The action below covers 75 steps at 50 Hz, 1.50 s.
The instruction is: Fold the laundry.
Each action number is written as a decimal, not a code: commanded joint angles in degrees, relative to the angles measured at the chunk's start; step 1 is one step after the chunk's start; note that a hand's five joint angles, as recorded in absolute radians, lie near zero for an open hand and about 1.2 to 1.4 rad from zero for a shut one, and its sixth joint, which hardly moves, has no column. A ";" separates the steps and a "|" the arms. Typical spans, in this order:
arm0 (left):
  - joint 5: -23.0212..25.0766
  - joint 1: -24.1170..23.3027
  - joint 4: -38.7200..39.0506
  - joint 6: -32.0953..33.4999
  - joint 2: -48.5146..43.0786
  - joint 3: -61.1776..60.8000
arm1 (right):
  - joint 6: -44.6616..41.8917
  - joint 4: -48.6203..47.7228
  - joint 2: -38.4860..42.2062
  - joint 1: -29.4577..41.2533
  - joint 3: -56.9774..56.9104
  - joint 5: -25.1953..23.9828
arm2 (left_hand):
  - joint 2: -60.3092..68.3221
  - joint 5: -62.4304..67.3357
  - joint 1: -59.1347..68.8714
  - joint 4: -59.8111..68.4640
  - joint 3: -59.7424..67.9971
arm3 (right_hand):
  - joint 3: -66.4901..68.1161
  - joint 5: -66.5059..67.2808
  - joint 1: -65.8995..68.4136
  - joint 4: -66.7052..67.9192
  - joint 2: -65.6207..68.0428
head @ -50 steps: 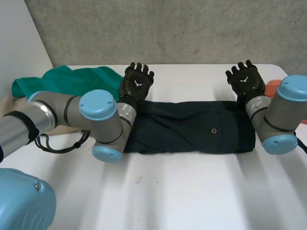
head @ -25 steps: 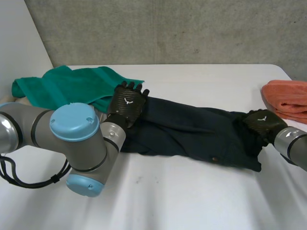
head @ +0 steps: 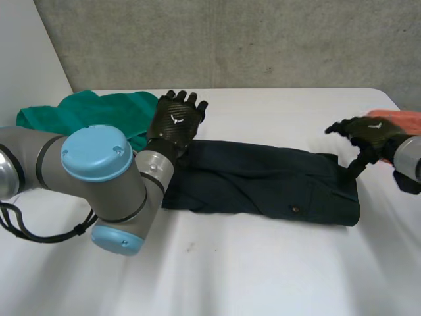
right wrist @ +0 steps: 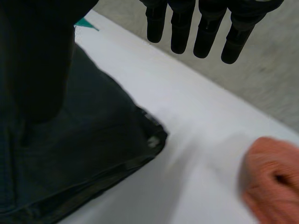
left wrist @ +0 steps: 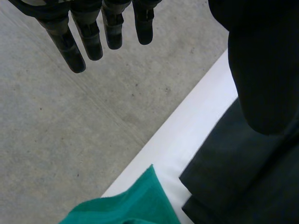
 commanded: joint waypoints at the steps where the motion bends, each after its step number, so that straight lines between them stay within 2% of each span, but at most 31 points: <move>1: -0.03 -0.08 -0.02 -0.07 -1.47 1.89 | 0.83 -0.44 13.21 2.72 -9.23 0.60 | -1.71 -2.67 -0.92 -1.53 -2.16 | 23.94 24.20 24.47 23.93 24.04; 4: -0.03 -0.17 -0.02 -0.07 -1.47 1.54 | 0.92 -2.81 16.48 3.07 -12.93 0.77 | -1.71 -2.67 -0.92 -1.53 -2.16 | 37.45 37.71 37.98 37.44 37.55; 5: -0.03 -0.17 -0.02 -0.07 -1.47 1.54 | 0.92 -5.52 18.32 3.51 -14.86 0.95 | -1.71 -2.67 -0.92 -1.53 -2.16 | 50.49 50.75 51.02 50.48 50.59; 7: -0.03 -0.09 -0.02 -0.07 -1.56 1.36 | 1.53 -9.30 19.82 4.21 -16.45 1.39 | -1.71 -2.67 -0.92 -1.53 -2.16 | 62.17 62.43 62.70 62.15 62.27; 14: -0.11 0.09 -0.19 -0.07 -1.56 1.10 | 1.09 -23.28 23.87 6.06 -20.32 9.64 | -1.71 -2.67 -0.92 -1.53 -2.16 | 62.34 62.60 62.87 62.33 62.44; 17: -0.20 0.09 -0.37 -0.07 -1.30 1.01 | 0.92 -26.19 26.06 6.76 -22.51 11.49 | -1.71 -2.67 -0.92 -1.53 -2.16 | 62.34 62.60 62.87 62.33 62.44; 20: -0.20 0.18 -0.46 -0.07 -1.21 1.01 | 0.74 -26.81 27.38 6.94 -23.05 11.06 | -1.71 -2.67 -0.92 -1.53 -2.16 | 62.34 62.60 62.87 62.33 62.44; 21: -0.20 0.09 -0.54 -0.07 -1.21 1.01 | 0.65 -26.90 27.82 6.94 -23.05 11.14 | -1.71 -2.67 -0.92 -1.53 -2.16 | 22.10 22.36 22.63 22.08 22.20; 22: -0.20 0.00 -0.55 -0.07 -1.21 1.01 | 0.57 -26.81 27.91 6.94 -23.05 11.23 | -1.71 -2.67 -0.92 -1.53 -2.16 | 0.88 1.14 1.41 0.87 0.98; 23: -0.20 -0.08 -0.55 -0.07 -1.21 1.01 | 0.39 -26.81 27.91 6.94 -22.96 11.23 | -1.71 -2.67 -0.92 -1.53 -2.16 | -7.66 -7.40 -7.13 -7.67 -7.56; 27: -0.38 -0.26 -0.63 -0.07 -1.12 1.01 | -0.23 -26.99 26.16 6.94 -21.82 12.02 | -1.71 -2.67 -0.92 -1.53 -2.16 | -7.66 -7.40 -7.13 -7.67 -7.56; 30: -0.38 -0.35 -0.81 -0.07 -0.95 1.01 | -0.23 -26.20 20.64 6.94 -19.90 12.20 | -1.71 -2.67 -0.92 -1.53 -2.16 | -7.66 -7.40 -7.13 -7.67 -7.56; 33: -0.38 -0.35 -0.90 -0.07 -0.77 1.01 | -0.40 -24.62 12.55 6.59 -15.07 12.20 | -1.71 -2.67 -0.92 -1.53 -2.16 | -7.66 -7.40 -7.13 -7.67 -7.56; 34: -0.38 -0.35 -0.98 -0.16 -0.33 0.75 | -0.40 -22.61 8.36 6.50 -12.01 11.85 | -1.71 -2.67 -0.92 -1.53 -2.16 | -7.66 -7.40 -7.13 -7.67 -7.56; 38: -0.29 -0.35 -0.99 -0.25 0.72 -0.39 | -0.49 -15.84 -0.11 6.15 -5.75 11.23 | -1.71 -2.67 -0.92 -1.53 -2.16 | -7.66 -7.40 -7.13 -7.67 -7.56; 44: -0.20 -0.96 -0.99 -0.95 1.69 -1.80 | -0.75 -4.06 -4.69 2.47 3.56 9.57 | -1.71 -2.67 -0.92 -1.53 -2.16 | 0.65 0.91 1.19 0.64 0.76; 45: -0.20 -1.14 -0.99 -1.30 1.69 -1.89 | -1.28 -2.83 -5.04 1.50 6.62 8.00 | -1.71 -2.67 -0.92 -1.53 -2.16 | 4.33 4.59 4.86 4.31 4.43; 48: -0.20 -1.84 -0.99 -2.35 1.69 -1.89 | -2.33 -3.43 -5.13 0.70 11.65 4.82 | -1.71 -2.67 -0.92 -1.53 -2.16 | 5.20 5.46 5.73 5.19 5.30; 49: -0.20 -1.93 -0.99 -2.62 1.69 -1.89 | -3.21 -5.09 -5.04 0.53 14.62 2.81 | -1.71 -2.67 -0.92 -1.53 -2.16 | 5.71 5.97 6.24 5.69 5.81; 52: -0.20 -1.93 -0.99 -3.23 1.69 -1.89 | -4.18 -10.52 -4.87 0.53 18.42 1.22 | -1.71 -2.67 -0.92 -1.53 -2.16 | 8.06 8.32 8.59 8.04 8.16; 59: -0.29 -2.02 -1.07 -3.32 1.69 -1.98 | -4.36 -22.14 0.83 0.61 19.75 2.35 | -1.71 -2.67 -0.92 -1.53 -2.16 | 20.32 20.58 20.85 20.30 20.42; 61: -0.29 -2.02 -1.07 -3.32 1.69 -2.06 | -4.71 -24.34 3.12 0.61 18.96 2.88 | -1.71 -2.67 -0.92 -1.53 -2.16 | 35.41 35.67 35.94 35.40 35.51; 63: -0.38 -2.02 -1.34 -3.32 1.78 -2.07 | -5.23 -24.88 3.57 0.53 18.17 3.67 | -1.71 -2.67 -0.92 -1.53 -2.16 | 62.19 62.45 62.72 62.18 62.29; 68: -0.29 -1.84 -2.13 -3.50 2.57 -2.68 | -9.00 -24.70 2.69 -2.45 17.29 8.67 | -1.71 -2.67 -0.92 -1.53 -2.16 | 62.34 62.60 62.87 62.33 62.44; 71: -0.29 -1.84 -2.30 -3.50 3.62 -3.21 | -12.60 -24.61 1.29 -4.57 17.38 9.91 | -1.71 -2.67 -0.92 -1.53 -2.16 | 62.34 62.60 62.87 62.33 62.44; 75: -0.29 -1.76 -2.48 -3.50 5.38 -4.26 | -22.00 -24.62 -1.96 -6.77 17.03 10.35 | -1.71 -2.67 -0.92 -1.53 -2.16 | 62.34 62.60 62.87 62.33 62.44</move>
